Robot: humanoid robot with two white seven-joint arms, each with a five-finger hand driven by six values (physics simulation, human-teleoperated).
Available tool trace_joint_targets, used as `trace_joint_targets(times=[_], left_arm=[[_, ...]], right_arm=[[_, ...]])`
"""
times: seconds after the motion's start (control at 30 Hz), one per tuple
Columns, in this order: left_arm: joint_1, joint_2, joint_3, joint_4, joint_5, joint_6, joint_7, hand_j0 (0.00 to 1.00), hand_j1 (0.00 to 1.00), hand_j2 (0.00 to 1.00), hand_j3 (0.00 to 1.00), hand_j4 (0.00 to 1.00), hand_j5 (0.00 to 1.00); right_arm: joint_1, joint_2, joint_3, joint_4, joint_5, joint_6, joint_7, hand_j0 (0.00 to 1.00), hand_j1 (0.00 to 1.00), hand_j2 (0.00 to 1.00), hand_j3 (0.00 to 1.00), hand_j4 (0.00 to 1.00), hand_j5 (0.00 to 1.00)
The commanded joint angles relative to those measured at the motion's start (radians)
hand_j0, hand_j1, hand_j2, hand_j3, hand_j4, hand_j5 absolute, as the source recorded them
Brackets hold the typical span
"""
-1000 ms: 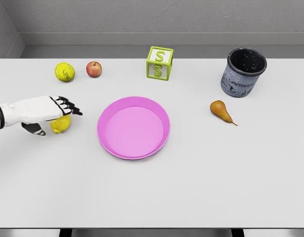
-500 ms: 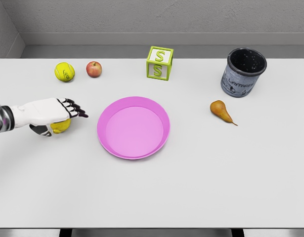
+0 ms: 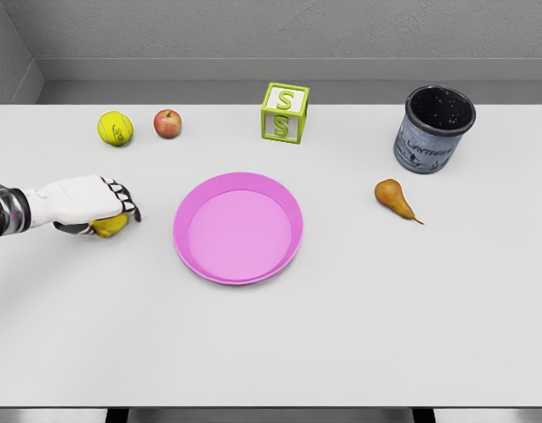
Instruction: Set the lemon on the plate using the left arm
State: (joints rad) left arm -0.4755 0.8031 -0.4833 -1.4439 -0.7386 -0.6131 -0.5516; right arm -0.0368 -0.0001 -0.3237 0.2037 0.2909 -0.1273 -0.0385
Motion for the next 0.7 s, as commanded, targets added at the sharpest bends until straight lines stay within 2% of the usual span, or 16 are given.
trace_joint_targets(times=[0.0, 0.2, 0.5, 0.67], left_arm=[[0.0, 0.001, 0.0, -0.003, 0.001, 0.002, -0.001, 0.55, 0.55, 0.55, 0.55, 0.55, 0.55], [0.0, 0.001, 0.0, -0.009, 0.022, 0.002, 0.002, 0.51, 0.51, 0.51, 0.51, 0.51, 0.51], [-0.012, 0.002, 0.006, -0.033, 0.091, 0.002, 0.002, 0.51, 0.51, 0.51, 0.51, 0.51, 0.51], [-0.034, -0.001, 0.003, -0.035, 0.16, 0.002, 0.002, 0.51, 0.51, 0.51, 0.51, 0.51, 0.51]], right_arm=[[0.0, 0.0, 0.0, 0.0, -0.001, 0.0, 0.0, 1.0, 1.0, 1.0, 1.0, 1.0, 1.0], [0.0, 0.0, 0.0, 0.0, -0.001, 0.0, 0.0, 1.0, 1.0, 1.0, 1.0, 1.0, 1.0], [0.0, 0.0, 0.0, 0.0, 0.001, 0.0, 0.0, 1.0, 1.0, 1.0, 1.0, 1.0, 1.0], [0.0, 0.0, 0.0, 0.0, -0.001, 0.0, 0.0, 1.0, 1.0, 1.0, 1.0, 1.0, 1.0]])
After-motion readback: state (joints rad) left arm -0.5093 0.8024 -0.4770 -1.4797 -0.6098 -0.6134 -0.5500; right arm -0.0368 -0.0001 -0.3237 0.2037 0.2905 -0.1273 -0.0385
